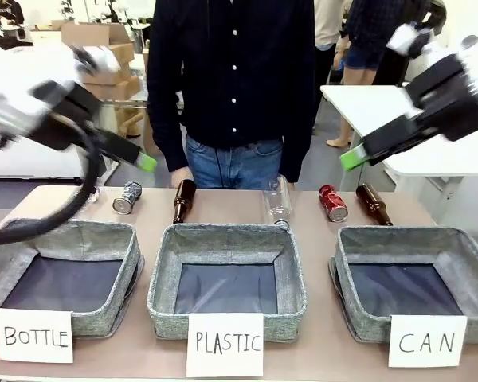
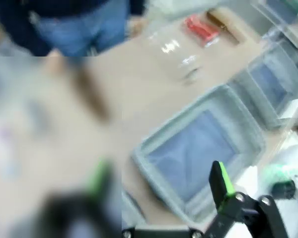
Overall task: Sort the can waste into the basket.
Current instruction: Pick up the can waste from the table and place it in the right Fabric basket.
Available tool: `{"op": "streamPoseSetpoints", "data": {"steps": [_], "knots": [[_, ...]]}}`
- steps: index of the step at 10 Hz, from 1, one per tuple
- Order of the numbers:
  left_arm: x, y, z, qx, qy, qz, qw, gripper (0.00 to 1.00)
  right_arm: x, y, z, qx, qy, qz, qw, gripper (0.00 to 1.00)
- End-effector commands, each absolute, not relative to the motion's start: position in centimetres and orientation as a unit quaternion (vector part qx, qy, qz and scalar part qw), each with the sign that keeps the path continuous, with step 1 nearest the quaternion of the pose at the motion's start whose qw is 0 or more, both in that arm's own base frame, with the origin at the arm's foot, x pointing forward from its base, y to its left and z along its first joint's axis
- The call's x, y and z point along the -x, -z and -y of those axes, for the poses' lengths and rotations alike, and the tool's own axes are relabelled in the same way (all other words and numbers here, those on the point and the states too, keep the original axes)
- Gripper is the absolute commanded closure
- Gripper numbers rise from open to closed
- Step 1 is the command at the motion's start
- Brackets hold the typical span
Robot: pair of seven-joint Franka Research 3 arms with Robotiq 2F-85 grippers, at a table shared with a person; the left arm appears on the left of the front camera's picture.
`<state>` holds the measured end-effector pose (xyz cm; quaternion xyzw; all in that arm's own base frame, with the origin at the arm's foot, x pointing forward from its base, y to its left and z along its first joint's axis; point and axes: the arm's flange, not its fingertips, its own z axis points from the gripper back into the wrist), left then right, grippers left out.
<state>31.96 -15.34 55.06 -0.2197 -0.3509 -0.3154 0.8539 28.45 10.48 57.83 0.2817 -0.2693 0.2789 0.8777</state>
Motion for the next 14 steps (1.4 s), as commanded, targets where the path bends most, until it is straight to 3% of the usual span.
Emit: {"op": "streamPoseSetpoints", "data": {"steps": [1,5,6,7,8,11,12,14], "knots": [[-29.5,-53.9,5.3,0.464,0.285,0.325,0.773,0.0,-28.6,-58.5,-2.2,-0.543,-0.023,0.16,0.824,0.0],[-28.9,-50.5,-0.5,0.562,0.189,0.408,0.694,0.0,-29.4,-56.5,4.9,-0.629,0.079,0.208,0.745,0.0],[-29.7,-49.7,-0.7,0.569,0.163,0.409,0.695,0.0,-29.6,-56.1,5.6,-0.617,0.105,0.219,0.748,0.0],[-31.1,-49.0,-0.3,0.541,0.138,0.393,0.731,0.0,-29.5,-56.1,5.3,-0.52,0.138,0.27,0.799,0.0],[-33.4,-54.8,-4.0,0.572,0.18,0.402,0.692,0.0,-29.5,-56.3,7.5,-0.616,0.045,0.197,0.762,0.0],[-33.4,-54.8,-4.0,0.572,0.18,0.402,0.692,0.0,-29.5,-56.3,7.5,-0.616,0.045,0.197,0.762,0.0],[-33.4,-54.8,-4.0,0.572,0.18,0.402,0.692,0.0,-29.2,-56.0,7.2,-0.603,0.07,0.195,0.77,0.0],[-33.4,-54.8,-4.0,0.572,0.18,0.402,0.692,0.0,-32.4,-57.9,2.8,-0.447,0.124,0.255,0.848,0.0]]}}
